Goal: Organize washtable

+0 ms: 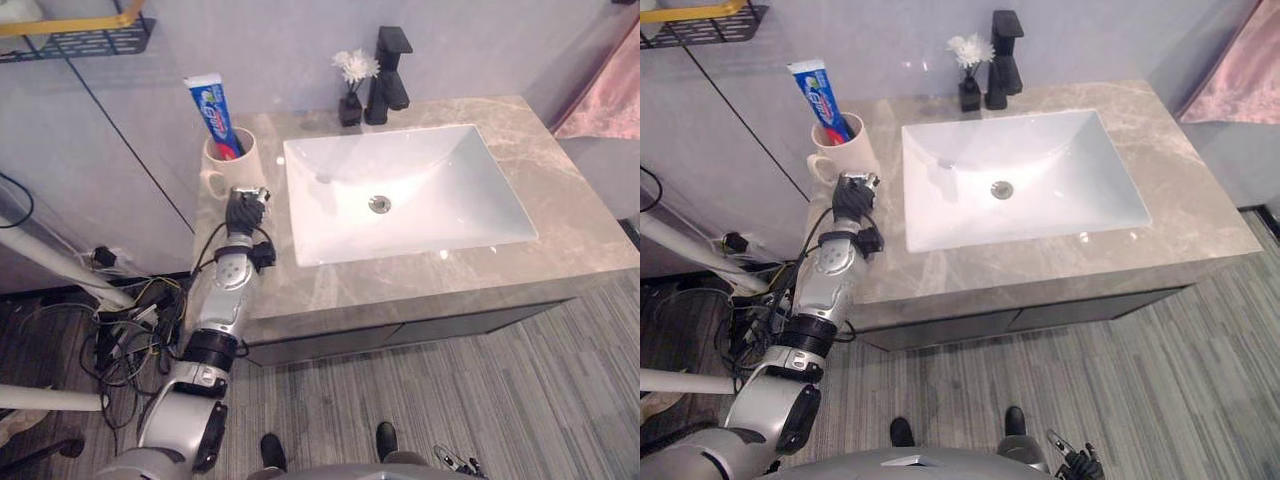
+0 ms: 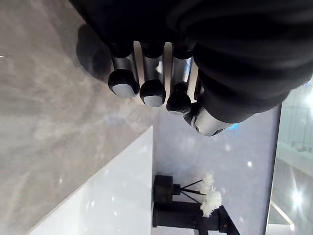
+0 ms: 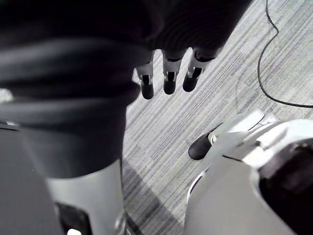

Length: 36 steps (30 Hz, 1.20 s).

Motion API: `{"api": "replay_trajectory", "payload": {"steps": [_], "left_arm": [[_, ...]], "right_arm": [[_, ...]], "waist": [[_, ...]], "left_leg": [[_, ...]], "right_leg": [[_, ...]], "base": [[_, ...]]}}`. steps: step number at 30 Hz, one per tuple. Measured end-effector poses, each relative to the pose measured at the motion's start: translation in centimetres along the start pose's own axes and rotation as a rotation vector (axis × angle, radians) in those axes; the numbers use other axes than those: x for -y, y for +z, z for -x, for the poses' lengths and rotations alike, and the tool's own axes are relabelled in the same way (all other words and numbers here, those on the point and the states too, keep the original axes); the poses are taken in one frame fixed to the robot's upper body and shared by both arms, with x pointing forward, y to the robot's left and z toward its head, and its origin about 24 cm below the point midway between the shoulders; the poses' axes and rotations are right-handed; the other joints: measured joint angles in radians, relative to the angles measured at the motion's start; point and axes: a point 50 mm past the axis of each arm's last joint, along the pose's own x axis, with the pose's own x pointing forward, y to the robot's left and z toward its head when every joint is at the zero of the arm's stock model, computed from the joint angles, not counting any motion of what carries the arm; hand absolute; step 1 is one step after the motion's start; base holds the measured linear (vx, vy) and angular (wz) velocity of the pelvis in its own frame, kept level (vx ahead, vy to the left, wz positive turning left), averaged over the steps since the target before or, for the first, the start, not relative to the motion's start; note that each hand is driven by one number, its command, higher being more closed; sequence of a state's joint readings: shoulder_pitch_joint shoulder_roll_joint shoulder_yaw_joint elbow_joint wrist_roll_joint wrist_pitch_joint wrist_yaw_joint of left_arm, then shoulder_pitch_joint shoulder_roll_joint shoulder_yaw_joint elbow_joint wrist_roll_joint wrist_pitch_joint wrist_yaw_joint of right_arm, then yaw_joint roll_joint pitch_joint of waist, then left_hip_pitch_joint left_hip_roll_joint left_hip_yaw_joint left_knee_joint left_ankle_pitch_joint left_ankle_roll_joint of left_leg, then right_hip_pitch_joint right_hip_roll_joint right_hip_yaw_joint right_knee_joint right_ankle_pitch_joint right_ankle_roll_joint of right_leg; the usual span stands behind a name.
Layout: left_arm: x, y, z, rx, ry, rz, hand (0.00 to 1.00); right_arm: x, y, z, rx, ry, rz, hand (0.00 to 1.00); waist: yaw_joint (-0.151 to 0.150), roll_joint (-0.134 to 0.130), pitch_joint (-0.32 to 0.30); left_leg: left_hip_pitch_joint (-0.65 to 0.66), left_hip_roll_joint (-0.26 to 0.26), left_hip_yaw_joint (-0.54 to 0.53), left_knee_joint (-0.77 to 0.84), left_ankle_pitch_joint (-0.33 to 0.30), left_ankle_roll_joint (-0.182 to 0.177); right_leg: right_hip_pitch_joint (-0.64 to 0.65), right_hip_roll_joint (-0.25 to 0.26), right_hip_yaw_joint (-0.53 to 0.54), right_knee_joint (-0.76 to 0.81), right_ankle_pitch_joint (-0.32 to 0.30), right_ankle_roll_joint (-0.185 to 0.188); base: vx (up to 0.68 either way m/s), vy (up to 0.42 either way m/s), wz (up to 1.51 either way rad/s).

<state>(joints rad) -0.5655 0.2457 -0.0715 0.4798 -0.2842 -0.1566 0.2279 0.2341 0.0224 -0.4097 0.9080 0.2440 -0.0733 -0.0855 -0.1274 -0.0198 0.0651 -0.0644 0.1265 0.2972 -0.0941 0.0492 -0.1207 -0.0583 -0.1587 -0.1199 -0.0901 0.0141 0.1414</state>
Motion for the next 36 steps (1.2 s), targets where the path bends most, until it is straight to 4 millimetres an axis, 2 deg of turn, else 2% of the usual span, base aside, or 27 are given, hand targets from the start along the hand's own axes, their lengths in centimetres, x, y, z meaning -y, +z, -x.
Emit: {"api": "replay_trajectory", "payload": {"steps": [10, 16, 18, 21, 26, 29, 32, 33, 36], "left_arm": [[-0.1, 2.9, -2.0, 0.091, -0.002, -0.066, 1.00], [0.7, 5.2, -3.4, 0.155, -0.002, -0.091, 1.00], [0.8, 5.1, -3.5, 0.152, -0.002, -0.091, 1.00], [2.1, 5.0, -3.1, 0.153, -0.048, -0.100, 1.00], [5.3, 4.9, 0.1, 0.205, -0.198, -0.044, 1.00], [6.0, 5.0, 2.7, 0.245, -0.258, 0.031, 1.00], [5.6, 5.6, 5.8, 0.301, -0.308, 0.110, 1.00], [5.1, 5.9, 6.9, 0.324, -0.311, 0.132, 1.00], [3.5, 5.9, 8.7, 0.356, -0.259, 0.160, 1.00]], "right_arm": [[-0.4, 0.5, 0.0, 0.025, 0.022, 0.010, 0.00], [-0.6, 1.1, 0.0, 0.052, 0.031, 0.009, 0.00], [-0.4, 0.9, 0.0, 0.049, 0.028, 0.008, 0.00], [0.2, 0.3, 0.3, 0.035, 0.013, 0.009, 0.00], [1.0, -0.7, 0.6, 0.009, -0.008, 0.007, 0.00], [1.3, -1.0, 0.7, -0.003, -0.017, 0.003, 0.00], [2.0, -1.5, 0.7, -0.027, -0.034, 0.002, 0.00], [2.3, -1.6, 0.7, -0.035, -0.042, 0.004, 0.00], [2.9, -2.2, 0.7, -0.066, -0.056, 0.007, 0.00]], "waist": [[0.000, 0.005, 0.043], [0.001, 0.007, 0.067], [0.000, 0.006, 0.067], [0.003, 0.006, 0.067], [0.013, 0.006, 0.067], [0.017, 0.009, 0.065], [0.038, 0.022, 0.049], [0.057, 0.028, 0.043], [0.074, 0.039, 0.009]], "left_leg": [[-0.033, -0.002, 0.016, 0.000, 0.003, 0.003], [-0.067, -0.002, 0.029, 0.001, 0.012, 0.010], [-0.065, -0.003, 0.037, 0.001, 0.013, 0.011], [-0.062, -0.004, 0.030, 0.001, 0.015, 0.014], [-0.046, -0.005, 0.017, 0.001, 0.016, 0.016], [-0.031, -0.007, -0.005, 0.000, 0.016, 0.016], [-0.024, -0.008, -0.035, 0.000, 0.017, 0.015], [-0.015, -0.008, -0.039, 0.000, 0.018, 0.014], [-0.010, -0.010, -0.067, 0.001, 0.018, 0.014]], "right_leg": [[-0.047, -0.001, 0.020, 0.000, 0.017, -0.001], [-0.104, -0.002, 0.045, 0.028, 0.024, 0.000], [-0.113, -0.002, 0.053, 0.040, 0.024, 0.000], [-0.109, -0.004, 0.052, 0.047, 0.024, 0.000], [-0.086, -0.006, 0.043, 0.047, 0.023, 0.001], [-0.057, -0.009, 0.020, 0.047, 0.010, 0.001], [-0.032, -0.009, -0.007, 0.049, -0.002, 0.002], [-0.019, -0.009, -0.013, 0.049, -0.006, 0.002], [0.004, -0.010, -0.041, 0.049, -0.015, 0.001]], "base": [[-0.01, 0.005, -0.05], [-0.03, 0.015, -0.07], [-0.02, 0.025, -0.10], [-0.02, 0.015, 0.03], [-0.02, 0.005, 0.07], [-0.01, -0.012, 0.17], [0.01, -0.016, 0.26], [0.02, -0.013, 0.22], [0.03, -0.016, 0.27]]}}
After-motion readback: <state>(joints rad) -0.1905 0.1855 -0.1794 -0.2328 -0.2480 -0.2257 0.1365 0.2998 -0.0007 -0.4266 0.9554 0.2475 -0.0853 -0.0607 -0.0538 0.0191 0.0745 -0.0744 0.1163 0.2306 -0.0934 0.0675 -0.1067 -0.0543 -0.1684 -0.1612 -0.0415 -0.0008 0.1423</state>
